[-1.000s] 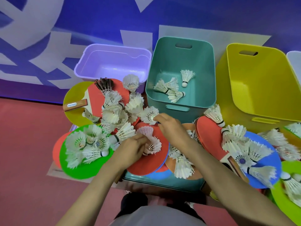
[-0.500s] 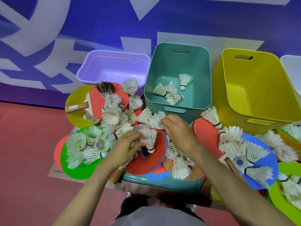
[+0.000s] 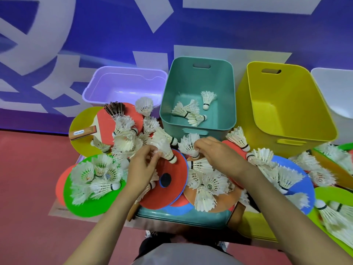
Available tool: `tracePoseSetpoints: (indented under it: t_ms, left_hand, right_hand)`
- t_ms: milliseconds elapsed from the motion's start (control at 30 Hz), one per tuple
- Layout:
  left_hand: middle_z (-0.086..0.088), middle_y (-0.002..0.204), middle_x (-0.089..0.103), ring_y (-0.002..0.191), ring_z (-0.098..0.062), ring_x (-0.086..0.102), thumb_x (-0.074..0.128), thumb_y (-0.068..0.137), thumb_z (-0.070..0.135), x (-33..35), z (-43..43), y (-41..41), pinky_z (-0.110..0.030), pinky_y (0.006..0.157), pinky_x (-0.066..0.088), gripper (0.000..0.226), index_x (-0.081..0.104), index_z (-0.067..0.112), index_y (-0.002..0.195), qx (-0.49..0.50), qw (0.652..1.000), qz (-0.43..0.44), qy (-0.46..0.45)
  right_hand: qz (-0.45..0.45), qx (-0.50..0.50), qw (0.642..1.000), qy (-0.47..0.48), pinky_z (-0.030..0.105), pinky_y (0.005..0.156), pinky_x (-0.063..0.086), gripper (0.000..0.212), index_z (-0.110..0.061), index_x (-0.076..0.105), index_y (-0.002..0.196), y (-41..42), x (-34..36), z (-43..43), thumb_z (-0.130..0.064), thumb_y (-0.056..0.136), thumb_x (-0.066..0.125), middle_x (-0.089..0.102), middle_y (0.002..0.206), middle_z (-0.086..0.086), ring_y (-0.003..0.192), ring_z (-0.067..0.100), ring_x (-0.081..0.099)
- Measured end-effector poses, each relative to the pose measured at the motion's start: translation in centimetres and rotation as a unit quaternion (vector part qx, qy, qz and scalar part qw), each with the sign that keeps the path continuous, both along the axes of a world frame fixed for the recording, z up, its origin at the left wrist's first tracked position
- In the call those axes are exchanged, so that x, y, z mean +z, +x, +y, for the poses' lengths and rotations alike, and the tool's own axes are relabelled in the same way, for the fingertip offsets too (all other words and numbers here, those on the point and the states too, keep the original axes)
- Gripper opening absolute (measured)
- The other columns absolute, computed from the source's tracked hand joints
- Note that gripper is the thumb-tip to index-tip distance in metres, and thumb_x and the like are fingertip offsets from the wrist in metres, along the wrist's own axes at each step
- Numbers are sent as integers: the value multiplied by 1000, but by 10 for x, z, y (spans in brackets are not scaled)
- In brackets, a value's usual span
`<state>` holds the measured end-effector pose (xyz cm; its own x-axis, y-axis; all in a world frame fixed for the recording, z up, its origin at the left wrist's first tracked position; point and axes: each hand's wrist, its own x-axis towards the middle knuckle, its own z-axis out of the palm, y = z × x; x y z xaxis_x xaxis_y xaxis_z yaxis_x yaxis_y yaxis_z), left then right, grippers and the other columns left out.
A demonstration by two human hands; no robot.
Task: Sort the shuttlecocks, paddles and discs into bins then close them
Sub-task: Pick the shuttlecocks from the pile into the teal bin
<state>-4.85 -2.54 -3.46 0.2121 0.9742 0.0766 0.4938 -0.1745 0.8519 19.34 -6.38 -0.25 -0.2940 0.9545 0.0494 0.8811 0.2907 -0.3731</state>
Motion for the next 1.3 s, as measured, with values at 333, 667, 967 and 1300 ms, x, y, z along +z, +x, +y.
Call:
tracePoseSetpoints:
  t_ms: [333,667,967,1300]
  left_hand:
    - [1,75,60,71,-21,55,66,83,33,25,-2,13,-36,67,46,14,62,19,80,-55,989,-123,-55]
    - [3,66,57,62,-10,55,57,88,7,55,25,35,-20,58,49,10,59,12,80,-9,931,-318,-177]
    - [6,58,58,55,-8,56,55,93,14,85,80,61,-22,63,56,11,57,13,83,29,898,-357,-257]
    - [9,49,32,40,-7,26,51,94,15,76,71,46,-17,40,24,16,47,13,79,-11,940,-224,-256]
  right_hand:
    - [169,-78,981,59,12,74,37,8,-10,57,99,4,40,5,-11,94,50,59,93,-2,86,10,52]
    - [287,-174,939,80,12,75,43,7,-19,57,96,9,48,29,-14,94,53,64,95,-3,85,10,57]
    - [331,-254,904,91,9,67,41,12,-19,55,86,31,56,77,-8,90,58,60,85,-6,72,-2,52]
    - [327,-238,913,48,10,64,40,12,-19,55,84,30,36,88,-9,89,57,57,79,-14,71,-3,51]
